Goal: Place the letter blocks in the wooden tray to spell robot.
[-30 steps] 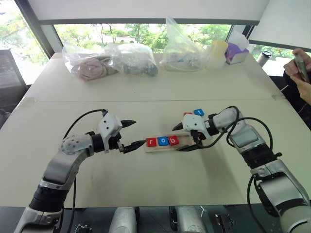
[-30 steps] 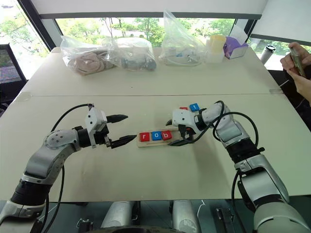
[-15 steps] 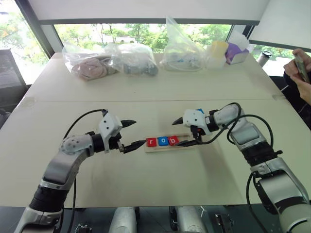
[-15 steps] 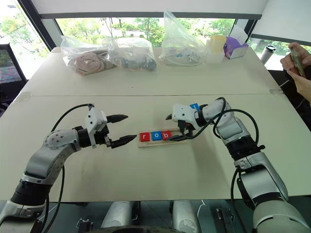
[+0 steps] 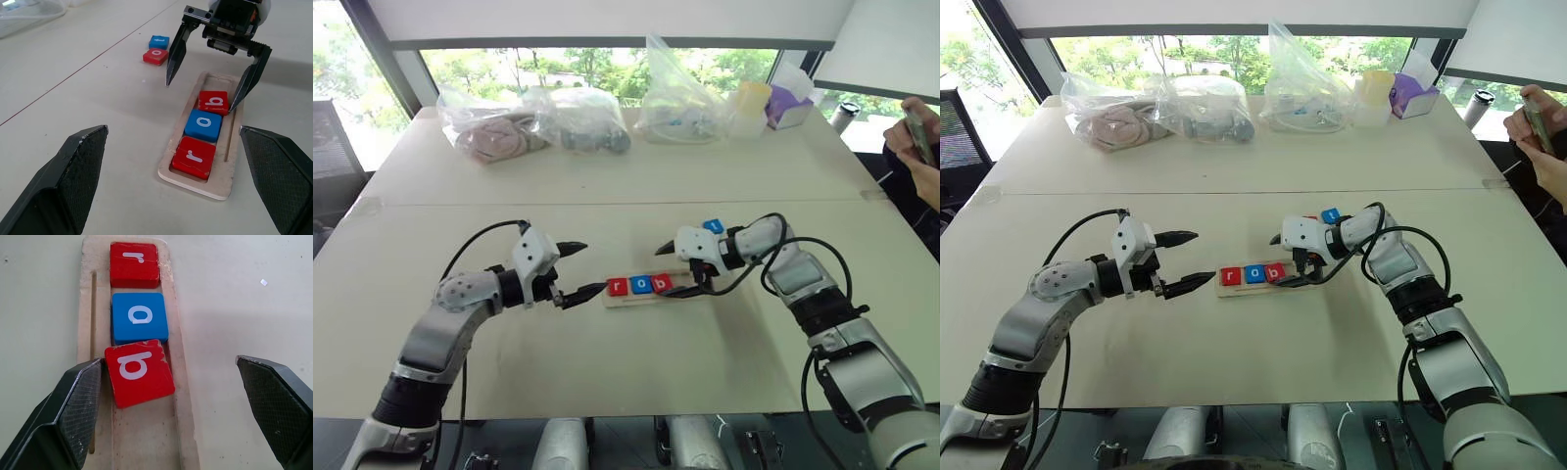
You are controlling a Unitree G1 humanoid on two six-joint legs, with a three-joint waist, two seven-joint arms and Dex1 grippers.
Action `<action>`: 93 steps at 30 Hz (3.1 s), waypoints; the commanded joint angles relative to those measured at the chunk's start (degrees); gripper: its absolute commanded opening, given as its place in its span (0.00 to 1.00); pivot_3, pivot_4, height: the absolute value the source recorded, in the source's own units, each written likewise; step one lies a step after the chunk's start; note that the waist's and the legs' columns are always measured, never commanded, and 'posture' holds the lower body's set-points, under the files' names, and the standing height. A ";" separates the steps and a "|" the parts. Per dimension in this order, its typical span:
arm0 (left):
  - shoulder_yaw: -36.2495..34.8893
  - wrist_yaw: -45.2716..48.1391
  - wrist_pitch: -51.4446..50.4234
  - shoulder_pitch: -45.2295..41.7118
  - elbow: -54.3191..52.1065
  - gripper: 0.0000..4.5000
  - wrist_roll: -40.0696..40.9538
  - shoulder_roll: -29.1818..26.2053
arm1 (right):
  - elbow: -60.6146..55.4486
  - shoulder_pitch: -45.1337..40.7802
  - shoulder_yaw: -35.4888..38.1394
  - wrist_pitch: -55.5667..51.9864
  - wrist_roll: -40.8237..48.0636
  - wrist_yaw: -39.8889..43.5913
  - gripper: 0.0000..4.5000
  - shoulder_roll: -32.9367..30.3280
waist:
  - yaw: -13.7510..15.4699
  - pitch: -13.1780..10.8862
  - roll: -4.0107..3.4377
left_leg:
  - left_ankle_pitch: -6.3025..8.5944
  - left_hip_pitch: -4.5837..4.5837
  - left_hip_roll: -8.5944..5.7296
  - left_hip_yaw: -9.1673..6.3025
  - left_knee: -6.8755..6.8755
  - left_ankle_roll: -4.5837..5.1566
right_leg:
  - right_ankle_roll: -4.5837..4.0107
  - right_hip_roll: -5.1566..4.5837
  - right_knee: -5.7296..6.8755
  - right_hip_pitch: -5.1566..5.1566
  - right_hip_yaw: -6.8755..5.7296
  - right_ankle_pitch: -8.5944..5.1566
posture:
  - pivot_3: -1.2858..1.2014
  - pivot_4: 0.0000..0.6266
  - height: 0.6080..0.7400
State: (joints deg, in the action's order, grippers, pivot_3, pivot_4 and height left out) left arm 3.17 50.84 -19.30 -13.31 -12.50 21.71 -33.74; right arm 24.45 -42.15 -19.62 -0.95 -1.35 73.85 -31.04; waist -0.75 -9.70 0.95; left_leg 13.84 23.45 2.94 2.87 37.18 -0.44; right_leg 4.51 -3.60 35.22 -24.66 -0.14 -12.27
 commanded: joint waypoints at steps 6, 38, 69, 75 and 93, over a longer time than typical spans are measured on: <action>-0.65 -0.33 1.02 -0.67 -1.68 1.00 -0.18 0.06 | -6.54 -1.40 2.56 -5.19 3.49 1.56 0.98 -0.21 | 0.07 -0.01 -0.02 | 0.00 0.00 0.00 0.00 0.00 0.00 | 0.00 0.00 0.00 0.00 0.00 0.00 | 0.52 0.24 1.00; 0.46 0.57 1.96 -1.70 -0.11 1.00 -1.43 1.47 | -27.16 11.41 20.95 -47.06 1.70 -61.36 0.98 20.46 | -0.19 -0.02 -0.04 | 0.00 0.09 0.02 0.01 -0.10 0.00 | -0.01 0.00 0.03 -0.15 0.01 0.00 | 0.52 0.24 1.00; 0.40 -0.35 1.73 -0.61 -1.10 1.00 -1.66 2.00 | -21.30 10.94 20.25 -46.98 2.57 -66.53 0.46 23.81 | -0.27 -0.02 -0.05 | 0.00 0.09 0.02 -0.01 -0.15 0.00 | -0.01 -0.01 0.00 -0.17 0.01 0.00 | 0.52 0.24 1.00; 0.55 -0.34 1.72 -0.61 -1.07 1.00 -1.77 2.21 | -21.28 10.51 20.66 -48.16 3.32 -67.10 0.26 24.02 | -0.26 -0.02 -0.05 | 0.00 0.09 0.02 -0.01 -0.14 0.00 | -0.01 -0.04 -0.02 -0.15 0.01 0.00 | 0.52 0.24 1.00; 1.55 2.69 3.34 -1.87 1.85 1.00 -2.28 2.61 | -70.83 36.51 31.03 -78.86 9.88 -61.96 0.26 13.71 | -0.33 -0.03 -0.06 | 0.01 0.78 0.02 -0.17 -0.07 0.00 | -0.03 0.02 -0.04 -0.78 -0.04 0.01 | 0.52 0.24 1.00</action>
State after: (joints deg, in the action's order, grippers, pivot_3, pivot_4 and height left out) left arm 4.68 52.99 -17.01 -14.33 -10.36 19.35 -31.28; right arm -43.91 -5.55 10.08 -80.63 8.61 12.86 -18.10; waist -1.08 -9.73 0.89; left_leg 13.85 24.20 2.95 2.68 37.13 -0.45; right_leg 4.50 -3.57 35.17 -25.43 -0.18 -12.27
